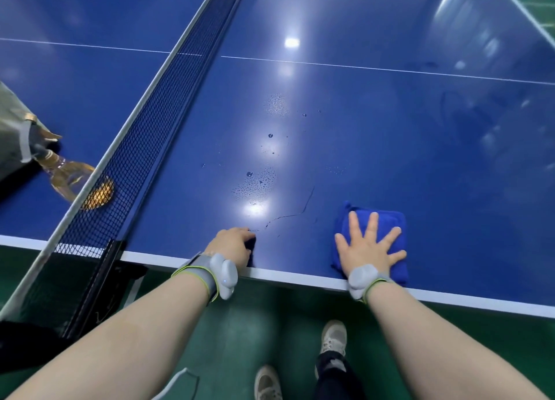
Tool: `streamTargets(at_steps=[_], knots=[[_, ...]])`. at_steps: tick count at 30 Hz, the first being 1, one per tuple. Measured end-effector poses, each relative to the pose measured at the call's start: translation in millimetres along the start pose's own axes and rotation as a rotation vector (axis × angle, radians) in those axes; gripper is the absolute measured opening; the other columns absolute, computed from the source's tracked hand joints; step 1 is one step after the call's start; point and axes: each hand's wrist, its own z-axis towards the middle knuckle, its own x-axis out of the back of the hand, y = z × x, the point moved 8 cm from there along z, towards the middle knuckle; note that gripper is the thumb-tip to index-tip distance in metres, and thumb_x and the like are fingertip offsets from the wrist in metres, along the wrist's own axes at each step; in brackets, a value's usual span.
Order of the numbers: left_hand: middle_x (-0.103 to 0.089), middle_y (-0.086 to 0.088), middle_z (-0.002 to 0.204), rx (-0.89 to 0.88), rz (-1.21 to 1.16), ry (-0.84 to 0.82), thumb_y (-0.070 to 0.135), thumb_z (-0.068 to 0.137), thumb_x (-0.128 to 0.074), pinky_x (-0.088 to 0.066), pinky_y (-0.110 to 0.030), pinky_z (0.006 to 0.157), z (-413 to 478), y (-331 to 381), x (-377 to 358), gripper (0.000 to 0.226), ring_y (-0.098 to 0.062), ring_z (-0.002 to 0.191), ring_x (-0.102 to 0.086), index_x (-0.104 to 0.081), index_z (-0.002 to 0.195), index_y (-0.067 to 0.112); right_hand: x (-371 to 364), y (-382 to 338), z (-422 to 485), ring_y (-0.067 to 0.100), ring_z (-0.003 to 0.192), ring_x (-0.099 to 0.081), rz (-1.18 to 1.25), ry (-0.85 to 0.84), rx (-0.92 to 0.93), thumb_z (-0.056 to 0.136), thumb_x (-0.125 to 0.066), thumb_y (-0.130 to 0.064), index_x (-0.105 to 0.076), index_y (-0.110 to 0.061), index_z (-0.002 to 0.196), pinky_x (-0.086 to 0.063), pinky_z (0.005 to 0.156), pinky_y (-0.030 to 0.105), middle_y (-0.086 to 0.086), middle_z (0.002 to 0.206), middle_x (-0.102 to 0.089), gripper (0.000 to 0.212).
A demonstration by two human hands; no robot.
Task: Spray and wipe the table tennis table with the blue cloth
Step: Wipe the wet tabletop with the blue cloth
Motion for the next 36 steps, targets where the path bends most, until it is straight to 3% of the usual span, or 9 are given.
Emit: streamTargets(at_steps=[4,7,11,14,18,27,32,36], knots=[[-0.049,0.007,0.140,-0.013,-0.042,0.010,0.007,0.089,-0.047,-0.040,-0.029,0.099,3,-7,6,0.049,-0.023,0.129,-0.043,-0.055,0.130,0.033,-20,-89,-27,0.051,0.141,0.023,-0.116,-0.008,0.332,0.096,-0.022,-0.065,0.007,-0.047,0.151,0.000,0.106,0.074,-0.003,0.162,0.021,0.065],[-0.056,0.005,0.130,-0.026,-0.071,0.057,0.008,0.087,-0.048,-0.045,-0.030,0.093,6,-11,11,0.043,-0.024,0.117,-0.054,-0.059,0.123,0.028,-37,-139,-50,0.048,0.141,0.027,-0.227,-0.033,0.586,0.096,-0.024,-0.066,0.005,-0.049,0.151,0.007,0.105,0.074,-0.004,0.162,0.021,0.065],[-0.058,0.001,0.124,-0.006,-0.102,0.105,0.011,0.088,-0.045,-0.045,-0.029,0.084,9,-14,15,0.037,-0.026,0.109,-0.057,-0.060,0.118,0.025,-41,-146,-49,0.043,0.142,0.029,-0.277,-0.066,0.697,0.092,-0.020,-0.070,0.003,-0.054,0.149,0.014,0.105,0.073,-0.010,0.162,0.019,0.064],[-0.054,-0.002,0.128,0.057,-0.079,0.123,0.015,0.090,-0.044,-0.045,-0.032,0.086,17,-16,17,0.032,-0.028,0.111,-0.056,-0.058,0.119,0.021,-29,-129,-33,0.040,0.144,0.027,-0.254,-0.049,0.618,0.083,-0.008,-0.075,0.003,-0.056,0.148,0.012,0.106,0.073,-0.012,0.162,0.017,0.069],[-0.048,-0.003,0.136,0.138,-0.056,0.120,0.020,0.094,-0.046,-0.044,-0.036,0.095,32,-12,17,0.035,-0.030,0.120,-0.048,-0.055,0.127,0.024,-4,-77,8,0.039,0.145,0.023,-0.140,-0.021,0.394,0.093,-0.026,-0.070,0.000,-0.054,0.149,0.006,0.109,0.071,-0.013,0.162,0.017,0.064],[-0.047,0.001,0.133,0.203,-0.055,0.176,0.017,0.091,-0.047,-0.044,-0.039,0.097,61,5,27,0.034,-0.030,0.121,-0.043,-0.058,0.123,0.021,47,75,99,0.040,0.147,0.018,0.071,-0.006,-0.170,0.093,-0.023,-0.070,0.000,-0.050,0.152,-0.001,0.109,0.073,-0.010,0.163,0.015,0.066],[-0.059,0.001,0.123,0.232,-0.035,0.143,0.011,0.085,-0.046,-0.049,-0.033,0.086,72,5,36,0.031,-0.029,0.108,-0.056,-0.064,0.108,0.021,55,68,117,0.044,0.145,0.018,0.071,-0.008,-0.223,0.094,-0.019,-0.069,0.005,-0.047,0.152,-0.002,0.107,0.076,-0.005,0.163,0.017,0.066],[-0.067,0.004,0.107,0.291,-0.043,0.128,0.009,0.081,-0.045,-0.052,-0.029,0.077,78,2,46,0.036,-0.027,0.095,-0.060,-0.067,0.104,0.025,56,34,125,0.047,0.144,0.019,0.020,-0.017,-0.094,0.094,-0.018,-0.068,0.005,-0.047,0.152,-0.003,0.106,0.077,-0.002,0.163,0.018,0.066]])
